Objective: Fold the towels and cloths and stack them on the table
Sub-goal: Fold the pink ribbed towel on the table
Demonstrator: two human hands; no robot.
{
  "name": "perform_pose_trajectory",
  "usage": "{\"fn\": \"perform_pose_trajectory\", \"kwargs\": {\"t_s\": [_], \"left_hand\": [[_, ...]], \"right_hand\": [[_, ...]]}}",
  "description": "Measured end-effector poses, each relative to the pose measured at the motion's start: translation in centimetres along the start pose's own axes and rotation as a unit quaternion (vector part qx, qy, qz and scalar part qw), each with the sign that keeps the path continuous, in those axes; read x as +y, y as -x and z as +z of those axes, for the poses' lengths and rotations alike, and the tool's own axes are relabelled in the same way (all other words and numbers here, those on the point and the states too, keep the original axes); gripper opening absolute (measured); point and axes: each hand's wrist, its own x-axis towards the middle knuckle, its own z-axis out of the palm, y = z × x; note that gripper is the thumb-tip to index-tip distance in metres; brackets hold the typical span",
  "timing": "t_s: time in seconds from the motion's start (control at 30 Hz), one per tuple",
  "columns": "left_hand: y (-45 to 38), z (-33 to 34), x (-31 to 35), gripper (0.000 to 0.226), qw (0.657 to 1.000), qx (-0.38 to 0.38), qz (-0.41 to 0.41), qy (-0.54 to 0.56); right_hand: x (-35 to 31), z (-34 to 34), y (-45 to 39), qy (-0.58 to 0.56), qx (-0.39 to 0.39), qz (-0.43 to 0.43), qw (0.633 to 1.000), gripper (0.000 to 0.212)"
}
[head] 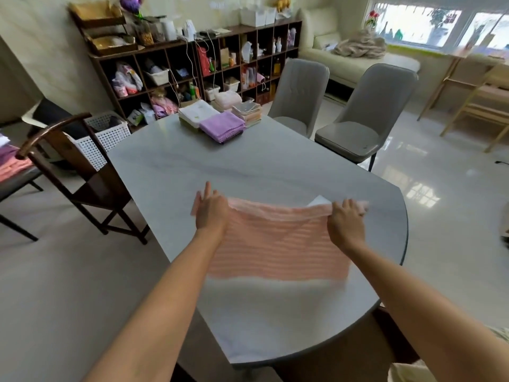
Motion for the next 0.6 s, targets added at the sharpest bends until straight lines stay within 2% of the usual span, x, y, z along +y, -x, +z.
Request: {"fn": "perform_pose_trajectory", "kwargs": {"t_s": [0.07, 0.17, 0.23, 0.33, 0.43, 0.5, 0.6], "left_hand": [[-1.6, -0.6, -1.4, 0.034, 0.995, 0.080, 0.063, -0.023], [-1.7, -1.2, -2.8, 0.040, 0.993, 0.093, 0.062, -0.036], [-0.5, -0.5, -2.6, 0.042, 0.997, 0.047, 0.056, -0.025], [1.1, 2.4, -2.1, 0.049, 0.998, -0.027, 0.052, -0.024], [2.6, 5.9, -2.4, 0.037, 0.992, -0.125, 0.000, -0.025], [4.5, 8.0, -2.5, 0.030, 0.975, -0.219, -0.012, -0.037], [7.2, 11.0, -2.3, 0.030, 0.934, -0.346, -0.032, -0.080]], "right_hand": [[-0.5, -1.4, -1.3, -0.053, 0.058, 0.006, 0.997, 0.035], [-0.2, -2.7, -1.7, -0.050, 0.092, -0.014, 0.994, 0.043], [1.0, -2.0, -0.7, 0.002, 0.072, -0.043, 0.996, 0.047], [3.0, 0.7, 1.5, 0.035, -0.002, -0.043, 0.998, 0.048], [4.3, 3.6, 3.1, 0.067, -0.101, -0.026, 0.992, 0.051], [5.1, 5.7, 4.5, 0.084, -0.178, -0.023, 0.980, 0.052], [6.4, 8.2, 7.1, 0.097, -0.296, -0.018, 0.950, 0.060]]}}
